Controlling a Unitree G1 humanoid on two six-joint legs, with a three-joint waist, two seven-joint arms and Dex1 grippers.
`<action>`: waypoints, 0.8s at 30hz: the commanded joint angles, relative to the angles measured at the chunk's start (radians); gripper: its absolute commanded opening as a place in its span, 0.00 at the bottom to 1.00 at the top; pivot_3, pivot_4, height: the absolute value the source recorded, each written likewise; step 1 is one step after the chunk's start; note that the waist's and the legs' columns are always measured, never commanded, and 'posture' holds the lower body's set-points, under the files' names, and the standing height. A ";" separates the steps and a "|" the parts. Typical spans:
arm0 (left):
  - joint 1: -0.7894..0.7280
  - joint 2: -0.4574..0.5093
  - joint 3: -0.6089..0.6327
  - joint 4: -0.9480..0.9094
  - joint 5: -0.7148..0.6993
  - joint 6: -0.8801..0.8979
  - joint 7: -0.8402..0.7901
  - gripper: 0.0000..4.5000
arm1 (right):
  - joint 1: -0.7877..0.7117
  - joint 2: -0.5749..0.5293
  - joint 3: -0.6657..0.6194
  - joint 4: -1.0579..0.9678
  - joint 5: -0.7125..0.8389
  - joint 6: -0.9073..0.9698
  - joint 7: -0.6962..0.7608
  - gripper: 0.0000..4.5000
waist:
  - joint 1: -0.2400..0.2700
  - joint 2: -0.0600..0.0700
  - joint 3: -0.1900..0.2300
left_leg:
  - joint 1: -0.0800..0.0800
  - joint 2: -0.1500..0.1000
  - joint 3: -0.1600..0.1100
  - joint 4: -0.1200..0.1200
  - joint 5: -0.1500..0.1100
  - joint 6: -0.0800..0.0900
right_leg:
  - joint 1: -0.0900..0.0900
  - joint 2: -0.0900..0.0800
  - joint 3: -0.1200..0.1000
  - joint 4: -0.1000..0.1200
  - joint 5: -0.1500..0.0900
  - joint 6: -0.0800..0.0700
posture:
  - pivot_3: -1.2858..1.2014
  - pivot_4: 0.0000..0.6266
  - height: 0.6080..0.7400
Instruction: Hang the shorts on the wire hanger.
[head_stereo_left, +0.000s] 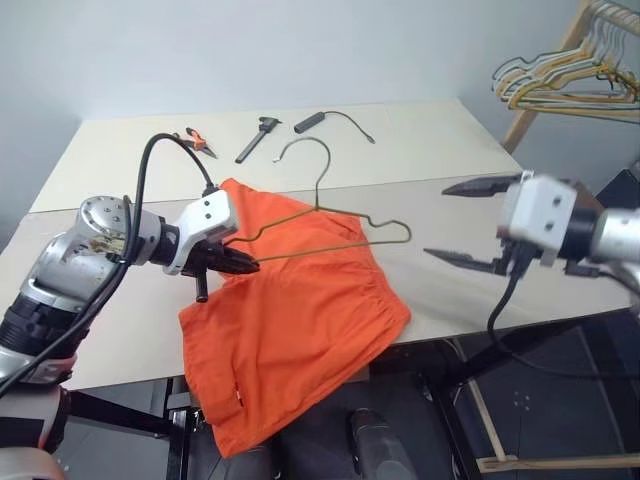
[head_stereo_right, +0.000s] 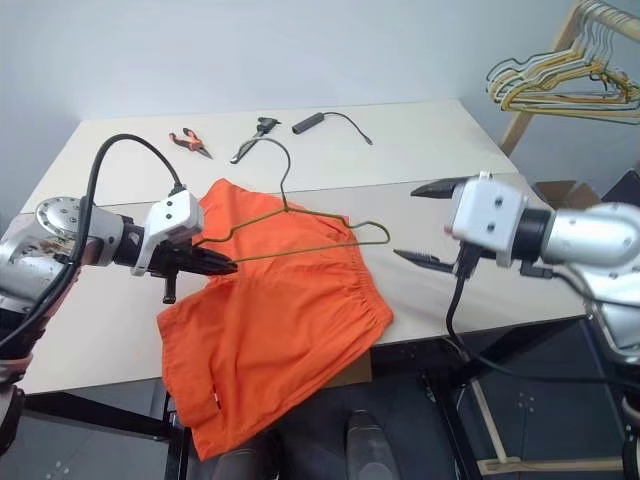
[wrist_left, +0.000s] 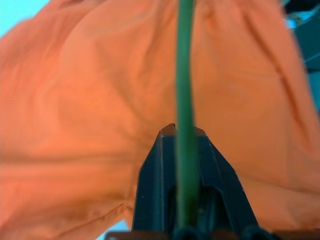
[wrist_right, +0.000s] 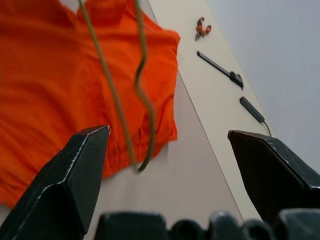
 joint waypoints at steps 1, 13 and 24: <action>-0.025 -0.014 0.030 -0.011 -0.004 -0.059 -0.048 0.00 | -0.102 0.022 0.110 0.045 -0.028 0.125 0.071 0.99 | 0.003 0.000 0.000 | -0.001 0.000 0.000 0.000 0.000 0.000 | 0.000 0.000 0.000 0.000 0.000 0.000 | 0.46 0.14 1.00; -0.047 -0.048 0.020 0.022 0.042 -0.102 -0.090 0.00 | -0.292 0.070 0.362 0.082 -0.179 0.347 0.217 0.80 | 0.027 0.000 -0.001 | -0.018 -0.001 0.002 0.005 0.000 0.001 | -0.018 0.000 0.001 0.004 0.005 0.006 | 0.47 0.14 1.00; -0.042 -0.068 0.009 0.027 0.066 -0.118 -0.111 0.00 | -0.315 0.101 0.378 0.040 -0.225 0.377 0.268 0.01 | 0.024 0.000 -0.001 | -0.019 0.000 0.001 0.015 0.000 0.001 | -0.018 0.000 0.001 0.014 0.002 0.001 | 0.46 0.15 1.00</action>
